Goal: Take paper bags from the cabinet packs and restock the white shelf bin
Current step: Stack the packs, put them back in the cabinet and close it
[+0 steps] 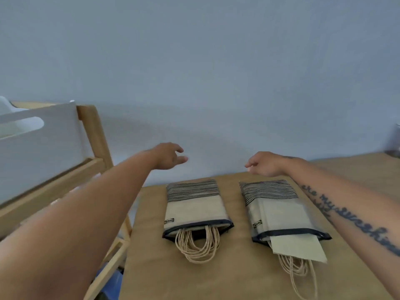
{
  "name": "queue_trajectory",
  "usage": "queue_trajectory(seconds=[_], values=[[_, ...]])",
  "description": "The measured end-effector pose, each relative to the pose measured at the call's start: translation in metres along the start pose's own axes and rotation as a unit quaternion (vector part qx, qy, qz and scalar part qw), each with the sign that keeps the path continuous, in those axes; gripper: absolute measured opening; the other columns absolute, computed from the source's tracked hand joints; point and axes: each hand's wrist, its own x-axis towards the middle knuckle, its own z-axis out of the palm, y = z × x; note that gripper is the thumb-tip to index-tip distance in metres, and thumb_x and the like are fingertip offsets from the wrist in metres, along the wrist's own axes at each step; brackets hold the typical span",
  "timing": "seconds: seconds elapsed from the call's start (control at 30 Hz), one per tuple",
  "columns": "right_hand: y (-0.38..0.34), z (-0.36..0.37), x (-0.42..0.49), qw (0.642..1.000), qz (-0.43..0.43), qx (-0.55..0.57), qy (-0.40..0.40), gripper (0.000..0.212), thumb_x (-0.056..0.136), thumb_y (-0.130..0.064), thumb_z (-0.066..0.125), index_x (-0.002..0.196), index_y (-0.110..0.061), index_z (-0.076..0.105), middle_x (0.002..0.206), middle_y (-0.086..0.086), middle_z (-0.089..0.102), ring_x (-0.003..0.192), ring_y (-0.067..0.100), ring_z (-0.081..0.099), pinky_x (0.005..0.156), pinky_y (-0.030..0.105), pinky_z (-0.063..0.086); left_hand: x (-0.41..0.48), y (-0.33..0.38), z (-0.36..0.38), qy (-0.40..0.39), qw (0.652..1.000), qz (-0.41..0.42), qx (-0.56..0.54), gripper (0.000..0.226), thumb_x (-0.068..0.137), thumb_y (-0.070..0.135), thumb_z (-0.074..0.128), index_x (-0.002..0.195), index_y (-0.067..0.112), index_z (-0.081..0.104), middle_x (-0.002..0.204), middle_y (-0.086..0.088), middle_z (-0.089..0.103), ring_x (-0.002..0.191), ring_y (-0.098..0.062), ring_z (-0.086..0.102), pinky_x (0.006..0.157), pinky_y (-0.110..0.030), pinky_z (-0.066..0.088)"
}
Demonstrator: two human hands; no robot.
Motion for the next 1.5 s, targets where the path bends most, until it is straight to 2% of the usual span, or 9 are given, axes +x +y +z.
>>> queue_trajectory(seconds=[0.23, 0.4, 0.57, 0.87, 1.0, 1.1, 1.23, 1.33, 1.5], values=[[0.097, 0.052, -0.008, 0.999, 0.052, 0.0, -0.017, 0.035, 0.094, -0.025, 0.05, 0.12, -0.003, 0.06, 0.131, 0.013, 0.058, 0.123, 0.025, 0.05, 0.103, 0.028, 0.035, 0.037, 0.061, 0.123, -0.084, 0.993, 0.049, -0.06, 0.05, 0.097, 0.033, 0.043, 0.136, 0.002, 0.041, 0.136, -0.015, 0.05, 0.128, -0.027, 0.045, 0.101, -0.028, 0.033], [0.165, 0.076, -0.003, 0.996, 0.07, 0.058, 0.003, 0.048, 0.092, -0.026, 0.054, 0.137, -0.014, 0.044, 0.148, 0.011, 0.037, 0.136, 0.024, 0.033, 0.109, 0.029, 0.025, 0.062, 0.097, 0.196, -0.125, 0.982, 0.007, -0.143, 0.056, 0.095, 0.036, 0.045, 0.141, 0.006, 0.034, 0.139, -0.015, 0.047, 0.126, -0.026, 0.047, 0.101, -0.028, 0.035], [0.211, 0.122, -0.008, 0.986, 0.099, 0.132, 0.012, 0.069, 0.083, -0.042, 0.063, 0.144, -0.03, 0.031, 0.152, 0.01, 0.029, 0.139, 0.028, 0.026, 0.114, 0.041, 0.025, 0.071, 0.13, 0.255, -0.155, 0.958, -0.017, -0.24, 0.074, 0.093, 0.043, 0.047, 0.149, 0.017, 0.008, 0.153, -0.009, 0.026, 0.138, -0.027, 0.029, 0.113, -0.035, 0.026], [0.228, 0.174, -0.013, 0.951, 0.076, 0.251, 0.163, 0.052, 0.092, -0.037, 0.052, 0.141, -0.03, 0.037, 0.144, 0.0, 0.045, 0.132, 0.017, 0.039, 0.11, 0.041, 0.03, 0.066, 0.148, 0.296, -0.09, 0.913, -0.09, -0.387, 0.067, 0.095, 0.047, 0.036, 0.147, 0.037, -0.004, 0.158, 0.004, 0.0, 0.144, -0.023, -0.016, 0.115, -0.043, -0.004], [0.208, 0.168, -0.006, 0.921, 0.079, 0.351, 0.149, 0.047, 0.093, -0.028, 0.052, 0.139, -0.026, 0.041, 0.147, -0.004, 0.039, 0.133, 0.007, 0.034, 0.11, 0.026, 0.026, 0.071, 0.158, 0.288, -0.085, 0.858, -0.08, -0.5, 0.063, 0.097, 0.044, 0.032, 0.148, 0.03, -0.001, 0.158, 0.008, 0.003, 0.145, -0.016, 0.002, 0.119, -0.043, 0.01], [0.195, 0.149, 0.001, 0.905, 0.088, 0.399, 0.116, 0.046, 0.093, -0.022, 0.053, 0.138, -0.026, 0.043, 0.142, -0.006, 0.045, 0.118, -0.001, 0.04, 0.096, 0.018, 0.032, 0.08, 0.162, 0.274, -0.105, 0.777, -0.132, -0.606, 0.065, 0.093, 0.05, 0.037, 0.148, 0.034, 0.006, 0.156, 0.005, 0.015, 0.141, -0.019, 0.022, 0.114, -0.042, 0.027], [0.184, 0.119, 0.006, 0.871, 0.13, 0.473, 0.038, 0.046, 0.092, -0.028, 0.056, 0.136, -0.031, 0.044, 0.115, 0.003, 0.058, 0.062, -0.002, 0.055, 0.043, 0.012, 0.041, 0.09, 0.15, 0.251, -0.125, 0.729, -0.149, -0.656, 0.058, 0.087, 0.06, 0.043, 0.135, 0.026, 0.046, 0.133, -0.001, 0.056, 0.121, -0.02, 0.054, 0.101, -0.041, 0.045], [0.17, 0.094, 0.013, 0.844, 0.157, 0.512, 0.016, 0.043, 0.088, -0.03, 0.06, 0.13, -0.025, 0.051, 0.109, 0.006, 0.062, 0.062, 0.005, 0.059, 0.046, 0.014, 0.043, 0.095, 0.137, 0.216, -0.133, 0.712, -0.157, -0.672, 0.04, 0.086, 0.056, 0.051, 0.094, 0.019, 0.067, 0.079, 0.004, 0.075, 0.071, -0.011, 0.071, 0.063, -0.025, 0.057], [0.125, 0.05, 0.039, 0.799, 0.12, 0.588, -0.044, 0.019, 0.089, -0.027, 0.055, 0.096, -0.013, 0.065, 0.077, 0.005, 0.074, 0.063, 0.02, 0.069, 0.062, 0.036, 0.058, 0.104, 0.096, 0.146, -0.148, 0.701, -0.153, -0.681, 0.027, 0.089, 0.038, 0.055, 0.086, 0.013, 0.063, 0.085, -0.008, 0.067, 0.074, -0.022, 0.063, 0.081, -0.037, 0.052]])
